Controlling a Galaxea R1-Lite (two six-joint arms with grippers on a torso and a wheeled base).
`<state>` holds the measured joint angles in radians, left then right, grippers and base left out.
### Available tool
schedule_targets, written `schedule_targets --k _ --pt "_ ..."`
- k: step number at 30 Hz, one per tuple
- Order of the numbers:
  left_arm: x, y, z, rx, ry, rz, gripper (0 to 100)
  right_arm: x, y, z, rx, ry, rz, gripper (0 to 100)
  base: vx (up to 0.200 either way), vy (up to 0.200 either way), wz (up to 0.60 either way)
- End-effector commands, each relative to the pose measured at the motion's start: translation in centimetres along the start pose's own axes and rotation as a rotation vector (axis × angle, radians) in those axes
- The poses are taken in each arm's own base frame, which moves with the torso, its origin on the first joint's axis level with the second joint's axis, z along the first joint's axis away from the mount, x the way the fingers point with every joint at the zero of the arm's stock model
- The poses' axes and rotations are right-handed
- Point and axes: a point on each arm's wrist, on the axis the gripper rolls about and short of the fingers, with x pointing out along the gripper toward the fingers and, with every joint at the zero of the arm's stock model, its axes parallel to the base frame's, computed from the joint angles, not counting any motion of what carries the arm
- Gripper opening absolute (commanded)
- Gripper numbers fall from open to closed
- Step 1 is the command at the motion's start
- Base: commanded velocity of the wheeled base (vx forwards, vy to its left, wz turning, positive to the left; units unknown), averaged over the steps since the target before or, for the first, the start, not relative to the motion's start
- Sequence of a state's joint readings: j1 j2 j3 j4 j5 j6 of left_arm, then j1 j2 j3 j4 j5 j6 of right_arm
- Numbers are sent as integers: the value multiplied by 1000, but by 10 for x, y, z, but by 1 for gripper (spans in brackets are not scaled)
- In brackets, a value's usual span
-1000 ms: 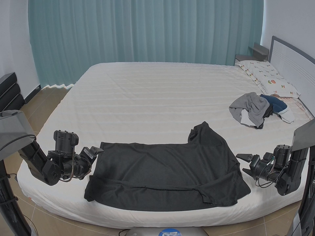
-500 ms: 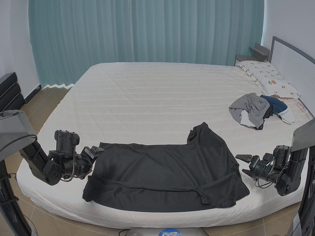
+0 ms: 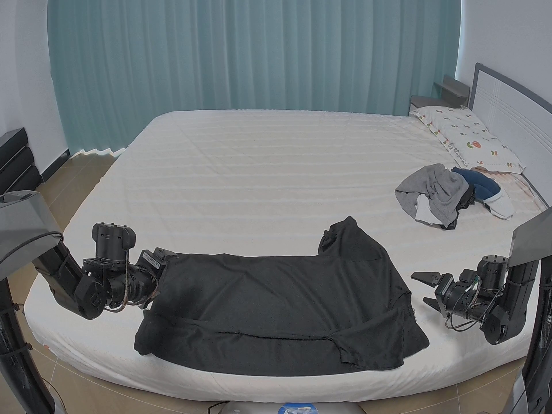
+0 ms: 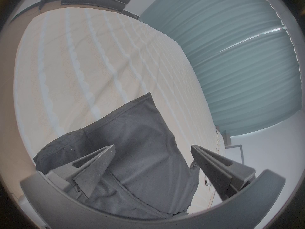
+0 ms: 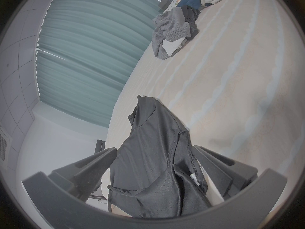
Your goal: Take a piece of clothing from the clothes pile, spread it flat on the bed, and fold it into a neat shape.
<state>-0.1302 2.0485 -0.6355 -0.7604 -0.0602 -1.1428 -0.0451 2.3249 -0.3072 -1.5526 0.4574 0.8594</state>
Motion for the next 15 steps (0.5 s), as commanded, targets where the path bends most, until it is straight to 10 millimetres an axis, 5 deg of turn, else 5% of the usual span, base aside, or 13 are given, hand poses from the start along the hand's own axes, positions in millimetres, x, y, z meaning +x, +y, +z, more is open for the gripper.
schedule_targets --k 1,7,15 --pt "1 -1 3 -3 -9 -7 100 0 2 -2 -6 4 7 100 200 0 0" --pt "4 -4 16 60 -43 -15 100 0 1 -3 -4 6 3 100 0 0 0" --pt "36 3 45 203 -98 9 100 2 -2 -5 1 16 -6 100 0 0 0"
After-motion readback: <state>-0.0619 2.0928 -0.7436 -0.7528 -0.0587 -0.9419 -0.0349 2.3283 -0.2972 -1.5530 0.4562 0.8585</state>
